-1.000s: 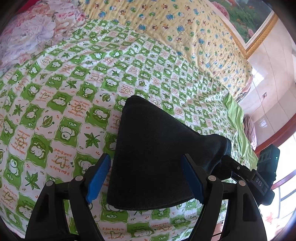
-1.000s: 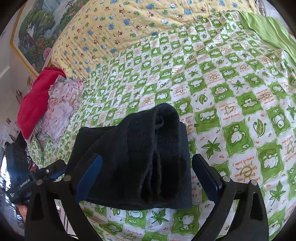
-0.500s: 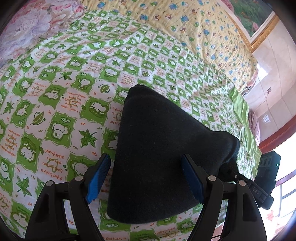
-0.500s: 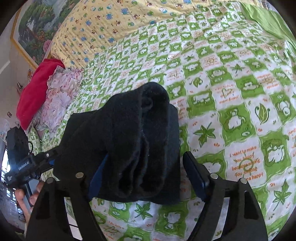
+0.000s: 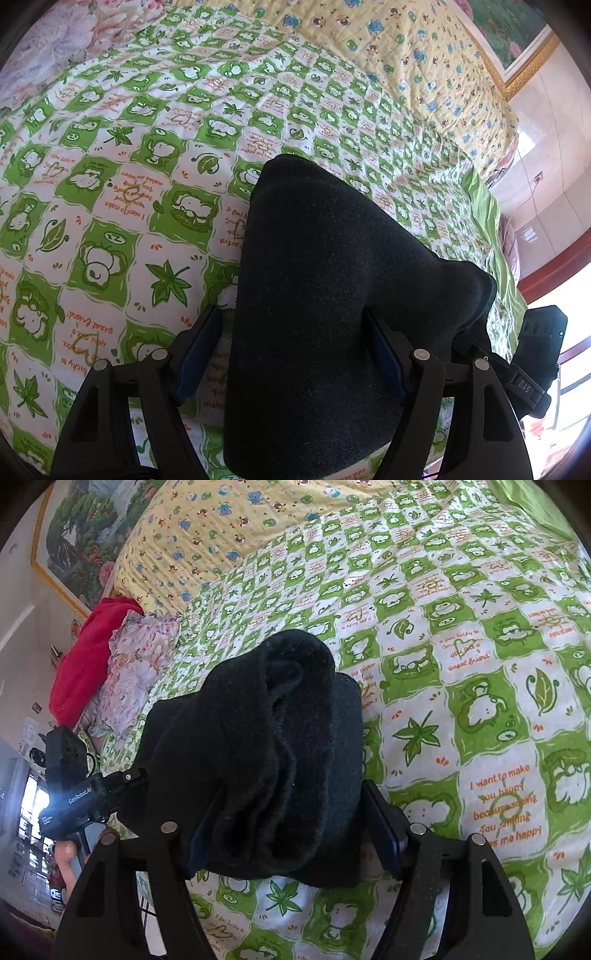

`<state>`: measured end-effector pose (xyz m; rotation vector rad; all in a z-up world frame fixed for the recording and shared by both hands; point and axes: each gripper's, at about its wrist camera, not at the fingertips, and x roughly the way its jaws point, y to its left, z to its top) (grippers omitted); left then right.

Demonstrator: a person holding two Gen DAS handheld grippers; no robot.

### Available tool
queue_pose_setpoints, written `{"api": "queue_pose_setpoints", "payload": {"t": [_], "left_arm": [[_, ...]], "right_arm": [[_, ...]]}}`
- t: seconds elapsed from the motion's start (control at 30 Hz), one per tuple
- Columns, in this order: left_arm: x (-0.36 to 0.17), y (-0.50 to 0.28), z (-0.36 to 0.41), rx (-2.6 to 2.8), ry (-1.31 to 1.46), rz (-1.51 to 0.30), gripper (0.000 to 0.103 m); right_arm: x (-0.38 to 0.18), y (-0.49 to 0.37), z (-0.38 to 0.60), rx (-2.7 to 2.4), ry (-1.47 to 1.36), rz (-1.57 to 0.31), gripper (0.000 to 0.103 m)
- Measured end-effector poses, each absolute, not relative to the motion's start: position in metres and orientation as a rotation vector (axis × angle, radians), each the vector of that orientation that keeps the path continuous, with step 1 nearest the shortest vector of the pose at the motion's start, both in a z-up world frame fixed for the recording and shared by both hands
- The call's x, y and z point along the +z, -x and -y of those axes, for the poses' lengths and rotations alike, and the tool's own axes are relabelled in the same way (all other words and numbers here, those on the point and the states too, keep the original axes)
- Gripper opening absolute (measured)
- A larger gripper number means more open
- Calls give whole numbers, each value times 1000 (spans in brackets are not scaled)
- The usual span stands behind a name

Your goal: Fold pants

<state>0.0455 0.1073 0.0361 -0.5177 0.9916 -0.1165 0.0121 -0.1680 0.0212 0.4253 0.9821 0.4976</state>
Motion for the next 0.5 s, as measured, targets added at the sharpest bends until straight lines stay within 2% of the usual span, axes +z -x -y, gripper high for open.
{"api": "queue_pose_setpoints", "payload": {"t": [0.03, 0.1, 0.23, 0.37, 0.5], "left_arm": [[36, -46, -107, -119, 514, -991, 73], [37, -46, -104, -135, 509, -988, 62], [40, -46, -97, -124, 475, -977, 59], [45, -45, -96, -127, 469, -970, 53], [55, -40, -95, -127, 452, -957, 45]], "right_arm": [[21, -12, 167, 501, -422, -980, 72], [20, -12, 165, 503, -411, -975, 72], [20, -15, 161, 503, -400, -972, 70], [21, -15, 163, 511, -415, -975, 59], [28, -13, 159, 511, -403, -973, 53]]}}
